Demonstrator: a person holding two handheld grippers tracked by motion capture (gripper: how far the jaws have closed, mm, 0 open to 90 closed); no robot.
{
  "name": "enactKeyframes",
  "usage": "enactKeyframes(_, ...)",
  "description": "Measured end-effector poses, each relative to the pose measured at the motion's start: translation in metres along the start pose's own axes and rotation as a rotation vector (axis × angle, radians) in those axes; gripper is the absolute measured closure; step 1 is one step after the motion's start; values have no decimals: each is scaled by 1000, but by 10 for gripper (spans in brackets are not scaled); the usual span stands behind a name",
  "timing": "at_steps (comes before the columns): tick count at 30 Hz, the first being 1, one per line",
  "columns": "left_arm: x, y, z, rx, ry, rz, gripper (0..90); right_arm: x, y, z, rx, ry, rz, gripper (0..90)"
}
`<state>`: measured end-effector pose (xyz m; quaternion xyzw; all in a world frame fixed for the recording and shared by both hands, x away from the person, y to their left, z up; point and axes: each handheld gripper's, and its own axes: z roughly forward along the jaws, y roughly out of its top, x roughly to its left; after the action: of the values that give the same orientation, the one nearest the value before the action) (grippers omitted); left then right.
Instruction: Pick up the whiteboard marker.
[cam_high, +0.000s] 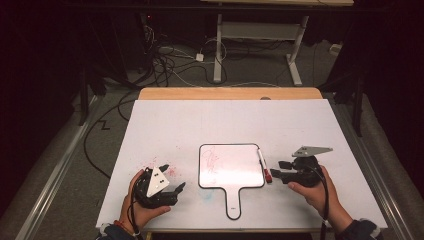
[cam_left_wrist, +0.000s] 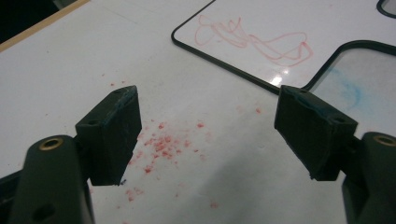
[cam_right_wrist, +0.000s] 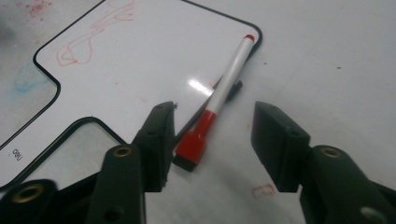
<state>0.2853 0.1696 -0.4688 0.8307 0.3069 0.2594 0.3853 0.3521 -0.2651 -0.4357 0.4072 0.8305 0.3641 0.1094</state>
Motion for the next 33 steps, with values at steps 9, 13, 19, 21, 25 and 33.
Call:
enactKeyframes(9, -2, -3, 2, 30, -9, 13, 219, -7, 14, 43, 108, -21, 34, 620)
enactKeyframes(13, -2, -3, 1, 30, -13, 12, 219, -7, 13, 46, 119, -15, 31, 690)
enactKeyframes(19, -3, -2, 2, 29, -9, 25, 219, -4, 12, 45, 132, -30, -8, 788)
enactKeyframes(21, -4, -1, 2, 34, -17, 15, 220, -4, 11, 45, 133, -33, -16, 816)
enactKeyframes(25, -2, 2, 4, 16, -49, -28, 220, -5, 12, 41, 112, -42, -34, 818)
enactKeyframes(33, 2, 30, 14, -82, -150, -153, 239, 13, 22, 15, -73, -25, -99, 819)
